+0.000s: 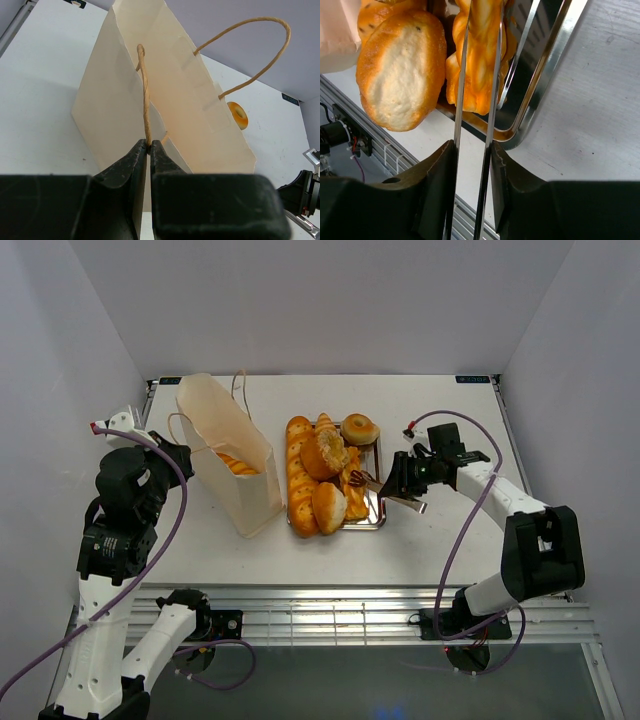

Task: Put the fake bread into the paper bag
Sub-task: Pick up the fake bread from the plate.

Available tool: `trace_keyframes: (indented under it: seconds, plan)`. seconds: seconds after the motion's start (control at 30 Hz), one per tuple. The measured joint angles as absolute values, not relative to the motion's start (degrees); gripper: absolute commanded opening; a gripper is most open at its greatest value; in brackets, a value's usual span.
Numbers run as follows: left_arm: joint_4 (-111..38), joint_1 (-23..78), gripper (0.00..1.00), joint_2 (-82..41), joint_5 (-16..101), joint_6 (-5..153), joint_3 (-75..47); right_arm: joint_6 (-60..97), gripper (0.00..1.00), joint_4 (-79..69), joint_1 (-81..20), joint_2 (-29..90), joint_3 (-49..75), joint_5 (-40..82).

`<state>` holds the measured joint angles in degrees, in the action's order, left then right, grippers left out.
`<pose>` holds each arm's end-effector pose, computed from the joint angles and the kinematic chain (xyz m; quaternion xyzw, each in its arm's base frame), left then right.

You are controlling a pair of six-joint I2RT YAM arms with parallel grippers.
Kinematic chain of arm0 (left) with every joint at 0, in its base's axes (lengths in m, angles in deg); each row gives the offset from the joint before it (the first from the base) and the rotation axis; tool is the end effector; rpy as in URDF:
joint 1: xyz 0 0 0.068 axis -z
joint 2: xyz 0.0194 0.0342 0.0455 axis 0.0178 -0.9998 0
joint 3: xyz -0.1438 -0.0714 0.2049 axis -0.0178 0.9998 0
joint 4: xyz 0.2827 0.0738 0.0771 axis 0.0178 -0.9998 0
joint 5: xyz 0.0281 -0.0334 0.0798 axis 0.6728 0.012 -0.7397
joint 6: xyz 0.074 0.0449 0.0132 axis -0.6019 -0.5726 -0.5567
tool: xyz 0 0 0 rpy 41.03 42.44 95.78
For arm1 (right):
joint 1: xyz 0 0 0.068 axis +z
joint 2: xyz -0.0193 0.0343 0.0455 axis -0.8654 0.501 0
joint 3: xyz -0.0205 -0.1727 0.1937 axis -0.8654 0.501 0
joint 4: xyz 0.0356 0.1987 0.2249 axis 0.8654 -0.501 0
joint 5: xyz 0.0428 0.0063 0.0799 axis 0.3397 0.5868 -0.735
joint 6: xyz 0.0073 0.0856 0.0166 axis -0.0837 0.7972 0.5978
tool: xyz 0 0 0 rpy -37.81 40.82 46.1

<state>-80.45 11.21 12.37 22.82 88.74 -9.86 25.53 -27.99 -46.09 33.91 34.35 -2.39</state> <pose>0.2118 -0.0227 0.4201 -0.1683 0.7786 -0.1110 0.5943 0.3385 0.1239 0.1571 -0.0836 0.9162 0.3148 0.2335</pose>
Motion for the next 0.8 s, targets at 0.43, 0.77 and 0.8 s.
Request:
trace_keyframes:
  seconds: [0.43,0.77,0.8]
  plan:
    - [-80.45,11.21,0.18,11.82,22.93,88.72,-10.12,27.22,0.21,-29.83,-46.15,28.42,34.33,-0.21]
    - [-80.45,11.21,0.18,11.78,23.09,88.74,-10.12,27.94,0.19,-36.37,-46.17,17.58,33.59,4.93]
    - [-80.45,11.21,0.18,11.78,23.11,88.72,-10.12,27.92,0.19,-36.89,-46.17,16.92,33.59,5.17]
